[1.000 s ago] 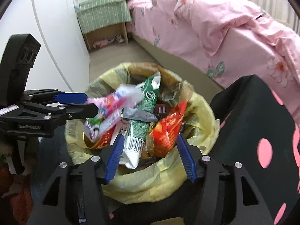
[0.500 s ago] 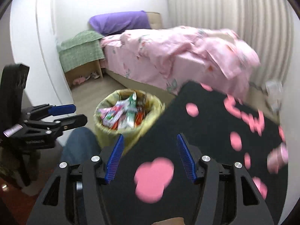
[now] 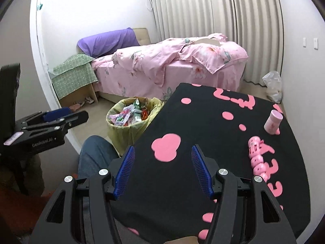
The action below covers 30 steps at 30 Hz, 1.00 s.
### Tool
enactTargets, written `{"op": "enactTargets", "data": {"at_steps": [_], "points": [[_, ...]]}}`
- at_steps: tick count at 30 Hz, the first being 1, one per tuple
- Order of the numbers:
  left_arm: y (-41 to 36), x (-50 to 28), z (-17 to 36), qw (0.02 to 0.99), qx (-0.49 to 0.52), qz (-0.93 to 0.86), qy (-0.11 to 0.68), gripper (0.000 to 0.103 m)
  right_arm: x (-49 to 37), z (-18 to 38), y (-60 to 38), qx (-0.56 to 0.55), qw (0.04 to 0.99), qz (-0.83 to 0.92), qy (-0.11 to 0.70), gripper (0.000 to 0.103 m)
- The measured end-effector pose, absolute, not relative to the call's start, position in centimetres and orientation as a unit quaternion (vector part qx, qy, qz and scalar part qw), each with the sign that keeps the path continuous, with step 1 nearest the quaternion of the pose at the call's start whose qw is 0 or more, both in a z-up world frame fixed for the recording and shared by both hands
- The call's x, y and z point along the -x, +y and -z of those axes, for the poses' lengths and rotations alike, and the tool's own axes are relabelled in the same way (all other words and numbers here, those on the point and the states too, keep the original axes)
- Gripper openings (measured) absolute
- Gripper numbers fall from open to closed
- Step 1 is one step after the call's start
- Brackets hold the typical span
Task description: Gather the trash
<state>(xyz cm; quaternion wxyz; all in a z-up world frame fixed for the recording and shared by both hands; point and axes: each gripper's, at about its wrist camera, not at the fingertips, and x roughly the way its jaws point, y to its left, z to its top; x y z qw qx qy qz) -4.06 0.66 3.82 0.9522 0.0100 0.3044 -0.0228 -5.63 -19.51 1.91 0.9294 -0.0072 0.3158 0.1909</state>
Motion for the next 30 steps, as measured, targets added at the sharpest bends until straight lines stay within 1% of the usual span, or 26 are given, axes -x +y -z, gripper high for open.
{"op": "enactTargets", "data": {"at_steps": [7,30], "points": [[0.25,4.57,-3.88,0.951,-0.025,0.023,0.308,0.066,6.15,-2.43,-20.0,0.01,0.936,-0.175,0.305,0.055],[0.64,4.22,-3.54,0.947,-0.026,0.029,0.32,0.066,6.09,-2.43,-20.07,0.01,0.935,-0.176,0.307,0.055]]}}
